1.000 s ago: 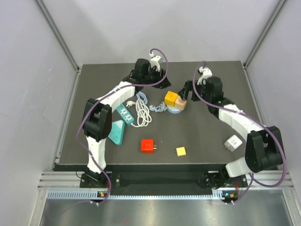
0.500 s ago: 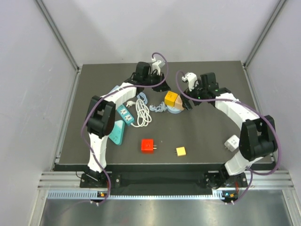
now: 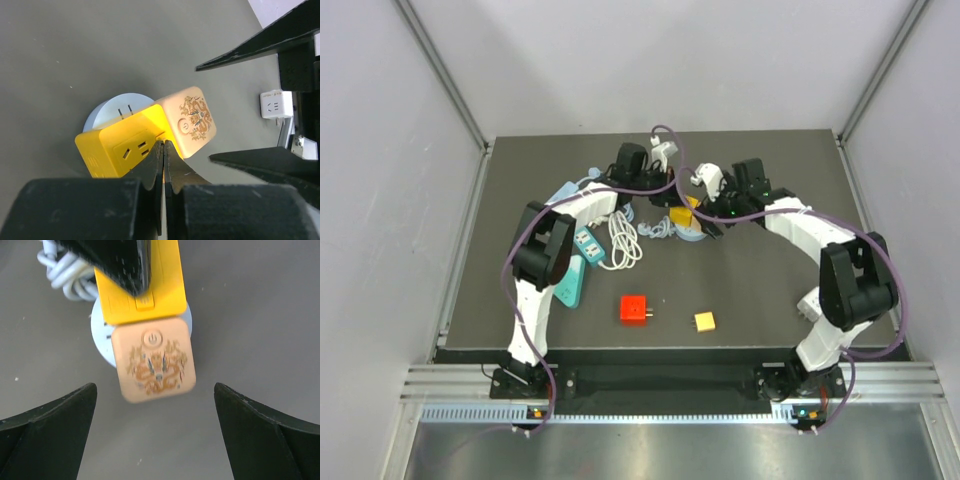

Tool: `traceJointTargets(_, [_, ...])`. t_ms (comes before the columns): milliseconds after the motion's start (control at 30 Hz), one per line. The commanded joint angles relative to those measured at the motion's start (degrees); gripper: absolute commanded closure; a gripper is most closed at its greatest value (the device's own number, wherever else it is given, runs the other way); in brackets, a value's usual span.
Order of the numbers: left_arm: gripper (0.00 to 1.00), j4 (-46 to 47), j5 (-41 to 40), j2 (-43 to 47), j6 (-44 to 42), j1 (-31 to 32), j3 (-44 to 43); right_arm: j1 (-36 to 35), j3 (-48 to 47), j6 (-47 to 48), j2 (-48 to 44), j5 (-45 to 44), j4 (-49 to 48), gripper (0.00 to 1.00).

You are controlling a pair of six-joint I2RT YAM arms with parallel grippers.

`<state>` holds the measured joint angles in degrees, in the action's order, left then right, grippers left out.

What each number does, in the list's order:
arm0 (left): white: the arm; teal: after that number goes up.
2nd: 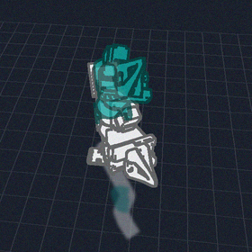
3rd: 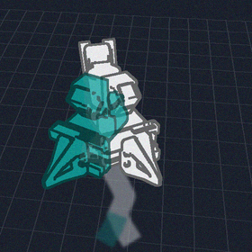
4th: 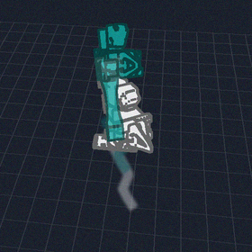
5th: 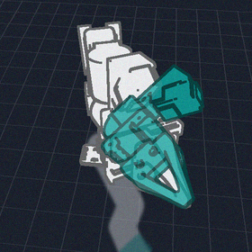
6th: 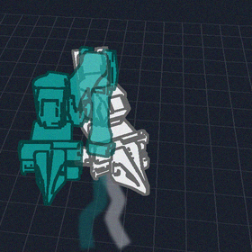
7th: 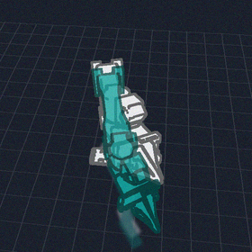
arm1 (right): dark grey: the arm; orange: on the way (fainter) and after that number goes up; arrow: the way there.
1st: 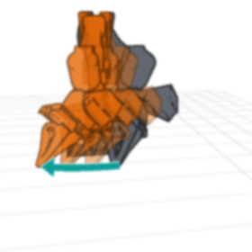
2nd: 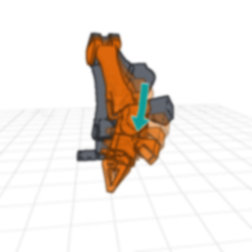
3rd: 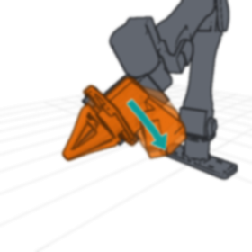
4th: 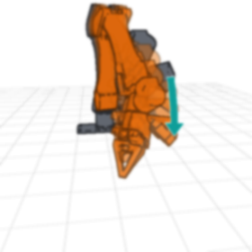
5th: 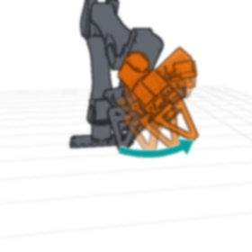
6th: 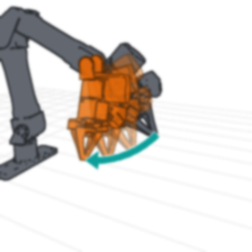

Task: Pull the plug off the socket

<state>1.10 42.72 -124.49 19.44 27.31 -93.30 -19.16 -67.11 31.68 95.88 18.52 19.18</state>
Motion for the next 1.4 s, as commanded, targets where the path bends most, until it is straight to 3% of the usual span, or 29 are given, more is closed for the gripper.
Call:
traceJointTargets(0, [1.0,-2.0,-0.7,0.0,-3.1,0.1,-0.9,-1.8,-0.5,1.2,1.5,-1.6,-7.7,0.0])
traceJointTargets(233, [1.0,-8.1,-1.1,-2.1,-8.3,0.1,-2.8,-4.4,-2.1,2.0,4.7,-3.8,-7.6,0.0])
traceJointTargets(367, [1.0,-9.5,-1.1,-2.6,-9.6,0.1,-3.0,-4.4,-1.6,2.9,5.4,-3.8,-7.8,0.11])
traceJointTargets(433, [1.0,-9.6,-0.2,-2.9,-9.6,0.1,-2.9,-4.5,-2.1,3.6,6.0,-3.7,-7.1,0.3])
traceJointTargets(667, [1.0,-9.7,2.0,-4.2,-9.9,0.1,-2.9,-4.5,-2.8,1.4,7.3,-3.3,-9.2,0.48])
traceJointTargets(767, [1.0,-11.4,2.6,-5.1,-11.3,0.1,-3.7,-4.3,-2.7,0.6,7.3,-4.5,-9.2,0.74])
traceJointTargets(800, [1.0,-12.8,2.6,-5.9,-12.4,0.2,-4.4,-4.3,-2.5,-0.5,7.0,-5.1,-9.9,0.93])
traceJointTargets(833, [1.0,-13.8,2.5,-6.4,-12.9,0.1,-5.0,-4.1,-2.3,-1.2,7.0,-5.5,-10.0,1.0])
traceJointTargets(1367, [1.0,-28.1,-3.5,-14.2,-21.1,2.7,-15.9,-2.5,9.4,-12.5,-1.0,-13.9,-34.2,1.0])
